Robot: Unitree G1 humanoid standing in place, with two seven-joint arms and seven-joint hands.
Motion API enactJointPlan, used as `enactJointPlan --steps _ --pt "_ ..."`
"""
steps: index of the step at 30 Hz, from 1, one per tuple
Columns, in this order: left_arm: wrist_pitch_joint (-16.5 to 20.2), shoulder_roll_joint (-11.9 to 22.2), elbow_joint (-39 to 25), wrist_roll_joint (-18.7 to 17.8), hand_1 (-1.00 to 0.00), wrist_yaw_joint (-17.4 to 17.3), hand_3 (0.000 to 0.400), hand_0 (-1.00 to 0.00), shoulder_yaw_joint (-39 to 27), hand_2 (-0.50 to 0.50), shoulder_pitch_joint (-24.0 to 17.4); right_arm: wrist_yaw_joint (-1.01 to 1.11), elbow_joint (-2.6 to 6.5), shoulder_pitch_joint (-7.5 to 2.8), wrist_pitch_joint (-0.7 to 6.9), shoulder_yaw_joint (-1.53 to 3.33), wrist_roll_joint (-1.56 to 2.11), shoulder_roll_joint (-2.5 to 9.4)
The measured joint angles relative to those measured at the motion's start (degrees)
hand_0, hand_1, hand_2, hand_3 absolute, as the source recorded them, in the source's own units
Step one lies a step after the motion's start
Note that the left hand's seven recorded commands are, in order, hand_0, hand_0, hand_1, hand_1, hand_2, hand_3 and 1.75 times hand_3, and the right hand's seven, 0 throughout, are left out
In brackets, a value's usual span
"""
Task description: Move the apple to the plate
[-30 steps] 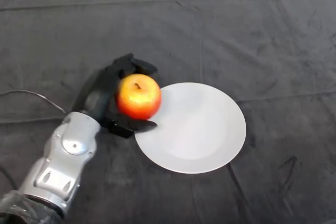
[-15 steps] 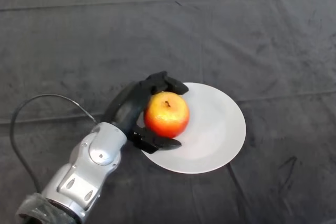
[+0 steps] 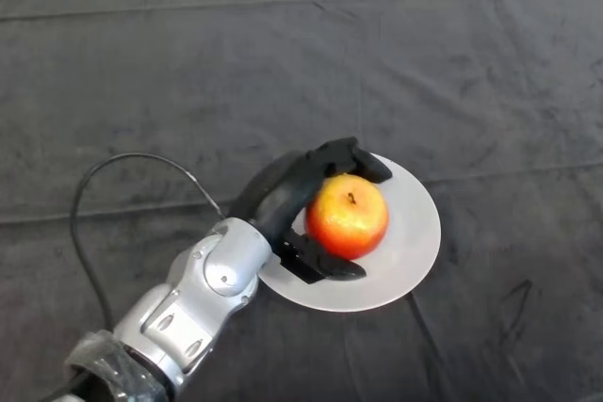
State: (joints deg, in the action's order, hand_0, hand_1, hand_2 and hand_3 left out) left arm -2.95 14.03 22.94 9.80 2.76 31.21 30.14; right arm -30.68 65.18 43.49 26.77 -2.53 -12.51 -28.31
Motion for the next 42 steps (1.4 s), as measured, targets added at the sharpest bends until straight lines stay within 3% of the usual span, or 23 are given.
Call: enactJointPlan --steps 7,8,9,10,11,14,31,42 --pt "-1.56 0.15 2.53 -0.73 -1.00 0.00 0.400 -1.00 0.70 0.00 1.16 0.00 0.00 0.00 0.00 0.01 0.00 0.00" --pt "-1.90 0.22 2.97 -0.73 -0.54 0.01 0.400 -1.00 1.24 -0.23 1.35 0.00 0.00 0.00 0.00 0.01 0.00 0.00" --pt "-2.21 0.22 3.48 -0.73 -0.42 0.01 0.400 -1.00 1.73 -0.29 1.56 0.00 0.00 0.00 0.00 0.01 0.00 0.00" --pt "-2.34 0.13 3.84 -0.73 -0.07 0.01 0.384 -0.96 2.02 -0.45 1.75 0.00 0.00 0.00 0.00 0.01 0.00 0.00" --pt "-2.62 0.08 4.17 -0.72 0.00 0.01 0.242 -0.60 2.18 -0.30 2.00 0.00 0.00 0.00 0.00 0.01 0.00 0.00" --pt "-3.04 0.12 4.38 -0.70 0.00 0.68 0.000 0.00 2.19 0.00 2.55 0.00 0.00 0.00 0.00 0.00 0.00 0.00" --pt "-3.17 0.59 4.61 -0.64 0.00 1.75 0.000 0.00 1.98 0.00 3.15 0.00 0.00 0.00 0.00 0.01 0.00 0.00" --pt "-3.31 3.53 4.56 -1.83 0.00 1.73 0.000 0.00 -2.29 0.00 3.41 0.00 0.00 0.00 -0.01 0.01 0.00 0.00"
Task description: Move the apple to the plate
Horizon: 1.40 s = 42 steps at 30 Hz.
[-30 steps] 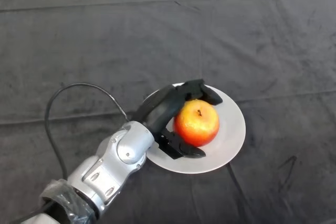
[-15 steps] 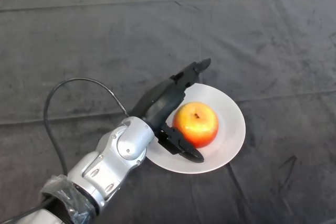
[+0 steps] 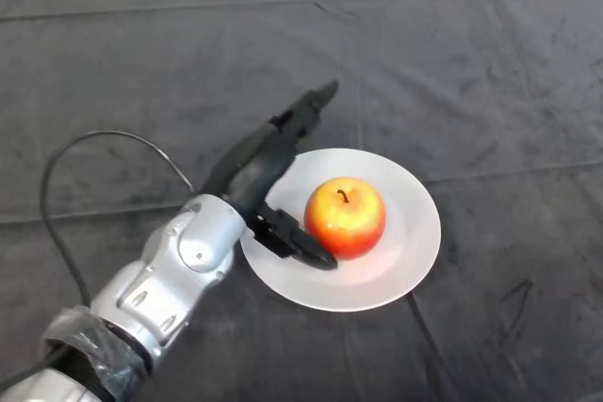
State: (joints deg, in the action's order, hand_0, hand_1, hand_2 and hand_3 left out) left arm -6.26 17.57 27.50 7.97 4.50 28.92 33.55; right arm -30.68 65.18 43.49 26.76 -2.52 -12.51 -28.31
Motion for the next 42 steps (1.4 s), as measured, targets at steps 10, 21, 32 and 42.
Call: enactJointPlan --steps 10,21,32,42 --pt "-0.03 2.29 -0.05 -0.23 0.00 0.21 0.000 0.00 -6.79 0.00 1.08 0.00 0.00 0.00 0.00 0.00 0.00 0.00" --pt "-2.47 6.26 -0.13 -2.38 0.00 0.72 0.000 0.00 -16.07 0.00 1.54 0.00 0.00 0.00 0.00 0.00 0.00 -0.01" --pt "-7.43 10.18 7.94 -2.83 0.00 2.68 0.000 0.00 -23.39 0.00 3.40 0.00 0.01 0.00 0.00 0.00 0.00 -0.01" --pt "-10.38 12.86 15.96 -4.17 0.00 5.19 0.000 0.00 -29.89 0.00 6.09 0.00 0.02 0.00 0.00 0.00 0.00 -0.01"
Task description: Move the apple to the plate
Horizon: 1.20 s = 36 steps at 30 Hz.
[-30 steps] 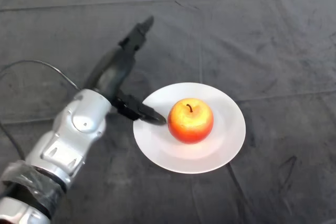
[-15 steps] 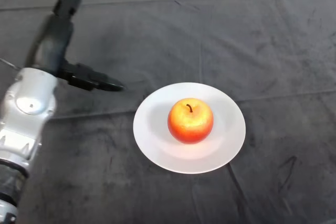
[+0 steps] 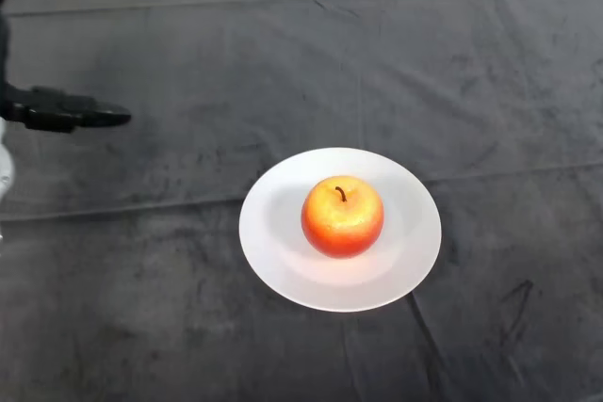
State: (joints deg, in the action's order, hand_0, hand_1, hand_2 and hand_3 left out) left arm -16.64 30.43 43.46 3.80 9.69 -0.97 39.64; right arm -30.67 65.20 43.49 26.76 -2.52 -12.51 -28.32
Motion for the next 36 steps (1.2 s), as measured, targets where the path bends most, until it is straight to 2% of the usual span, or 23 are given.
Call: enactJointPlan --steps 7,13,20,29,36 --pt "-2.73 2.69 4.61 -0.56 0.00 0.79 0.000 0.00 -2.81 0.00 0.43 0.00 0.05 0.00 0.00 0.01 0.00 0.00" --pt "-3.12 5.59 9.00 -2.50 0.00 0.88 0.000 0.00 -6.98 0.00 0.70 0.00 0.10 0.00 0.00 0.01 0.00 0.00" --pt "-5.17 7.99 13.26 -3.58 0.00 1.17 0.000 0.00 -10.88 0.00 1.03 -0.01 0.20 0.00 0.00 0.03 -0.02 0.00" --pt "-6.79 11.56 16.44 -4.86 0.00 1.93 0.000 0.00 -13.75 0.00 1.94 -0.01 0.42 0.00 0.00 0.02 -0.02 0.01" --pt "-7.55 12.50 19.79 -5.99 0.00 2.74 0.000 0.00 -16.05 0.00 1.95 -0.01 0.65 0.00 0.00 0.02 -0.02 0.00"
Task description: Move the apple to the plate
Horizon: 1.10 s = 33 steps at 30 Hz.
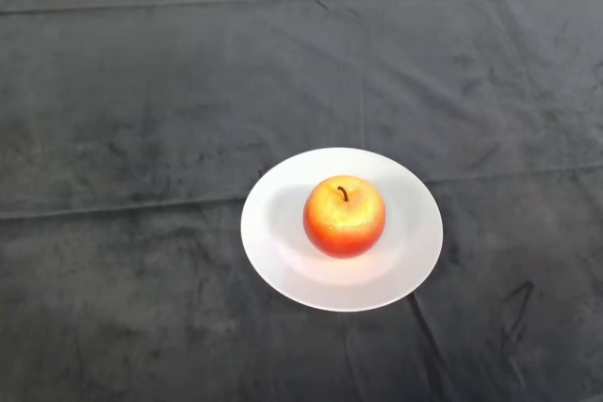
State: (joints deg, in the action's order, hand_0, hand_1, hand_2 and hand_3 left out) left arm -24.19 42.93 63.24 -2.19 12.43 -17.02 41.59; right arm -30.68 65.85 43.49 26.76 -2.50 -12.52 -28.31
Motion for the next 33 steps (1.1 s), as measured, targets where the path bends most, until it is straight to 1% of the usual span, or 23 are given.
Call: enactJointPlan --steps 8,13,33 --pt "-0.04 0.00 1.67 -0.12 0.00 1.61 0.000 0.00 -0.58 0.00 0.00 0.00 0.19 0.00 0.00 0.00 0.00 0.00" --pt "-0.02 0.00 2.43 -0.12 0.00 2.54 0.000 0.00 -2.07 0.00 0.00 0.00 0.31 0.00 -0.02 0.00 0.00 0.00" --pt "-0.01 0.00 2.50 -0.11 0.00 2.58 0.000 0.00 -2.07 0.00 0.01 0.00 0.42 0.00 -0.07 0.01 0.01 0.00"
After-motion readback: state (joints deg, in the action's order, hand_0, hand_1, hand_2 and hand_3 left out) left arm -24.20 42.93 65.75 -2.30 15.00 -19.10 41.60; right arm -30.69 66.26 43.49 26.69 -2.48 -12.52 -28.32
